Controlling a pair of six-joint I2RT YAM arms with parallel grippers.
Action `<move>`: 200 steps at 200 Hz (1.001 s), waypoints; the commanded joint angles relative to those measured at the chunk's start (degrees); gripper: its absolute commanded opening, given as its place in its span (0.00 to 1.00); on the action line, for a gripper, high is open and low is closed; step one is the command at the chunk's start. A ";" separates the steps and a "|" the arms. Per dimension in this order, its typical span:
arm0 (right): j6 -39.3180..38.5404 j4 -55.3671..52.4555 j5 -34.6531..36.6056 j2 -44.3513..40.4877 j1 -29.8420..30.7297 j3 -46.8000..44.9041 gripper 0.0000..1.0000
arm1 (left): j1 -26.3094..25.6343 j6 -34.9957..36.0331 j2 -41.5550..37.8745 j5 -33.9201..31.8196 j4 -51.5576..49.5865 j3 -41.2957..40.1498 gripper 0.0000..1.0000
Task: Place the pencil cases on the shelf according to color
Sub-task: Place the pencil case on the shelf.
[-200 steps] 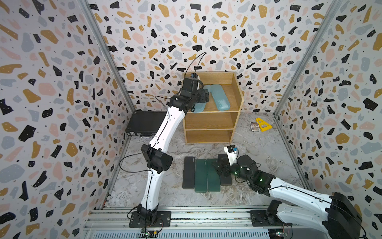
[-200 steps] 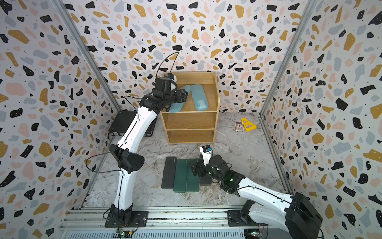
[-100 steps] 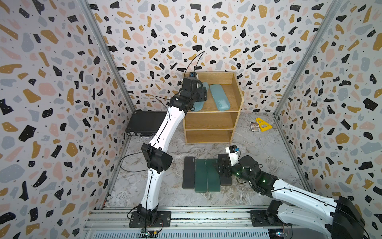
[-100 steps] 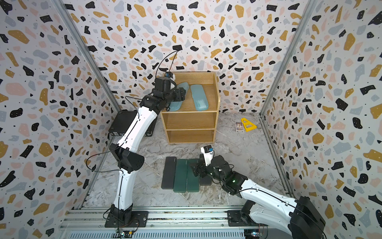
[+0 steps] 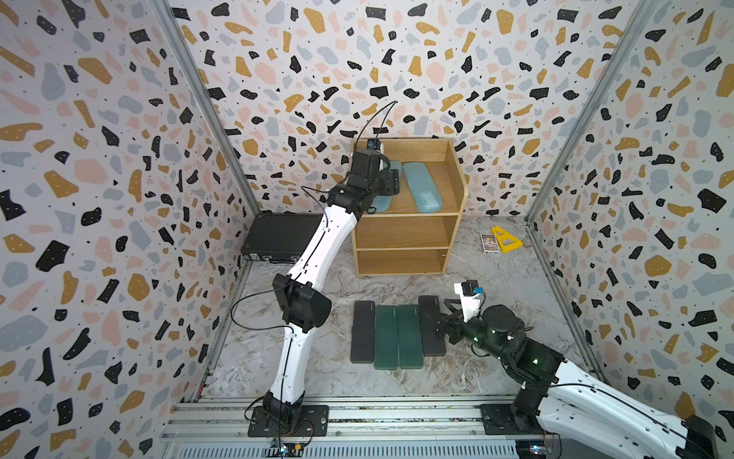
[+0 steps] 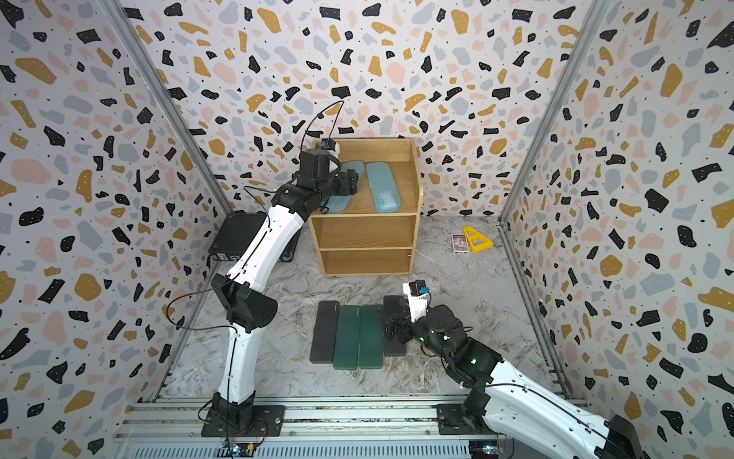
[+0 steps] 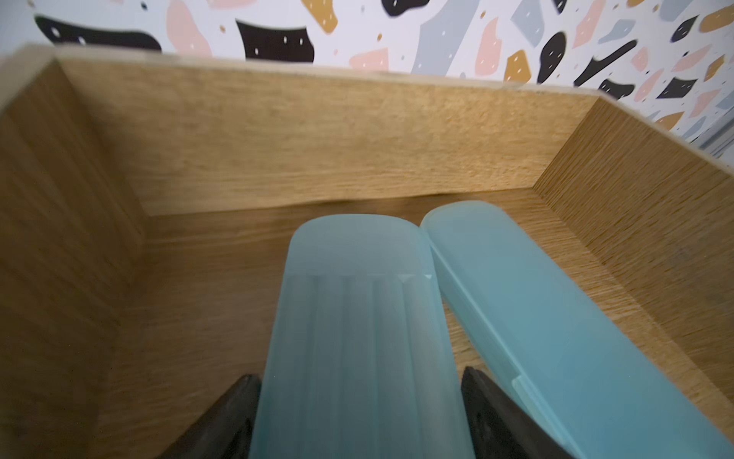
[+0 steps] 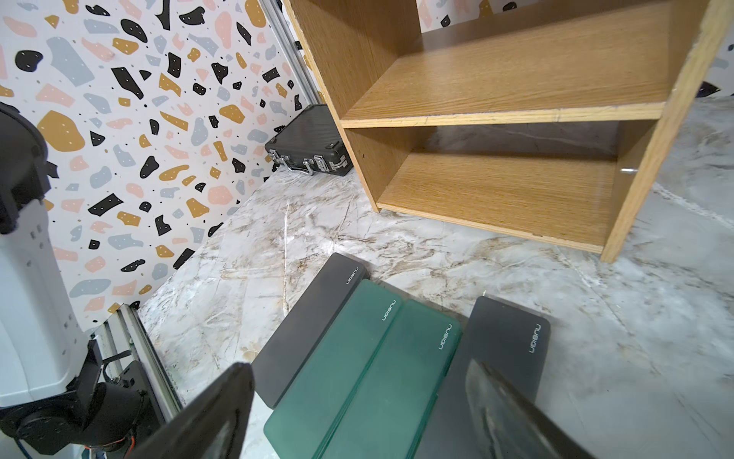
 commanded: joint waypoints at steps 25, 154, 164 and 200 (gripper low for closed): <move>-1.51 -6.04 1.74 -4.34 0.12 -0.16 0.91 | 0.38 1.41 2.21 -2.02 -3.01 -1.19 1.00; -3.58 -9.12 2.32 -10.23 0.05 0.40 1.00 | 0.11 -0.40 -8.01 11.88 7.40 -4.04 1.00; -3.76 -9.42 2.31 -10.60 0.07 0.43 1.00 | 0.02 -0.09 -8.21 11.57 7.00 -3.01 1.00; -3.88 -10.31 2.23 -11.93 0.12 0.46 1.00 | -0.03 2.22 -9.17 9.19 6.43 -2.14 1.00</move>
